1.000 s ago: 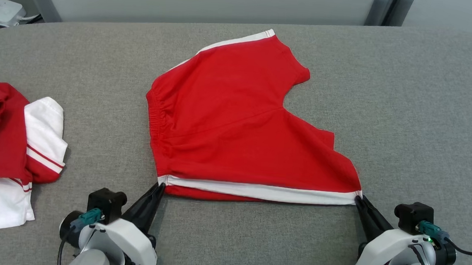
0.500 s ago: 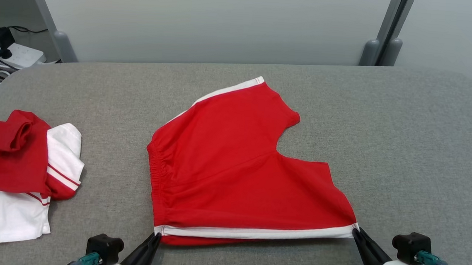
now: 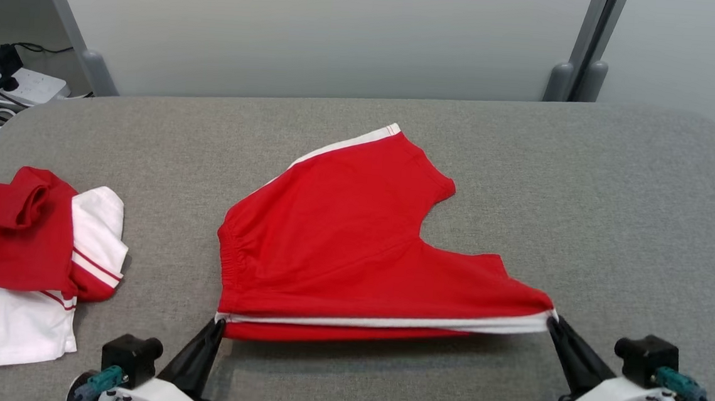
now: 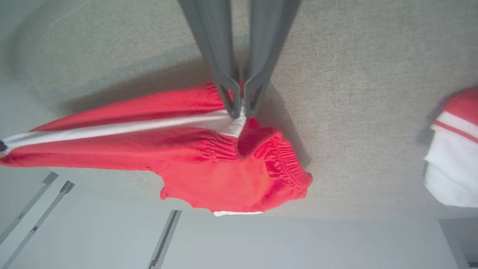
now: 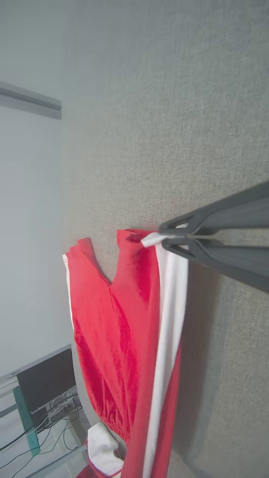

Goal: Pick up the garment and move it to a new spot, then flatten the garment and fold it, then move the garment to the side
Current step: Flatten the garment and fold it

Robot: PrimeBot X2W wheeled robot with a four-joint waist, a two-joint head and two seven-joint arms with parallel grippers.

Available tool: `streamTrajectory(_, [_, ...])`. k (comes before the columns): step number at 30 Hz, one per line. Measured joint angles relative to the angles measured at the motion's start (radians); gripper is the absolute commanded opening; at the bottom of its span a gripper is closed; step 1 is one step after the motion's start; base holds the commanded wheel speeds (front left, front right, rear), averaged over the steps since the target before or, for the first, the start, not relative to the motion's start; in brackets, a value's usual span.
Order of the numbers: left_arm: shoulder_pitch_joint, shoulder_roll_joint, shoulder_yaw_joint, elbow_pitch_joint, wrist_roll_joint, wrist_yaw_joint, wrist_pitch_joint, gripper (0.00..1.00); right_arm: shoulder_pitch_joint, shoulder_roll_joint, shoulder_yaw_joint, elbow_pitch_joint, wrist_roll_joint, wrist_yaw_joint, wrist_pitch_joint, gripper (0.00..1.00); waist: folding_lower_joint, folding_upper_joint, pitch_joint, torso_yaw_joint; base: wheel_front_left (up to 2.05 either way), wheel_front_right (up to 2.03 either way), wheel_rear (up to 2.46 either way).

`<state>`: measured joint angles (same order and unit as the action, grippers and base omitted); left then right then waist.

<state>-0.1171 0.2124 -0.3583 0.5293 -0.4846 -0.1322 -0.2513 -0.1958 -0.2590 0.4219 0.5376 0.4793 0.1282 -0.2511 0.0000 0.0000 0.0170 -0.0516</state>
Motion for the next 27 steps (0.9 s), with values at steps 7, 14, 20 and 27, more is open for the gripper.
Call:
streamTrajectory(7, [-0.132, -0.047, 0.065, -0.019, 0.085, 0.0, 0.0, 0.0, -0.221, 0.023, -0.099, 0.016, -0.118, 0.003, 0.0, 0.0, 0.0, 0.0, 0.08, 0.029, 0.0, 0.0, 0.0])
streamTrajectory(14, [-0.301, -0.112, 0.113, 0.019, 0.155, 0.012, 0.0, 0.0, -0.491, 0.016, -0.095, 0.133, -0.183, 0.003, 0.0, 0.0, 0.0, 0.0, 0.196, 0.079, 0.0, 0.0, 0.0])
streamTrajectory(20, [-0.416, -0.164, 0.143, 0.041, 0.2, 0.029, 0.0, 0.0, -0.7, -0.004, -0.077, 0.25, -0.194, 0.003, 0.0, 0.0, 0.0, 0.0, 0.302, 0.133, 0.0, 0.0, 0.0])
streamTrajectory(27, [-0.524, -0.194, 0.146, 0.053, 0.212, 0.034, -0.001, 0.0, -0.901, -0.031, -0.011, 0.374, -0.21, 0.003, -0.001, 0.0, 0.0, 0.0, 0.413, 0.212, 0.0, 0.0, 0.0])
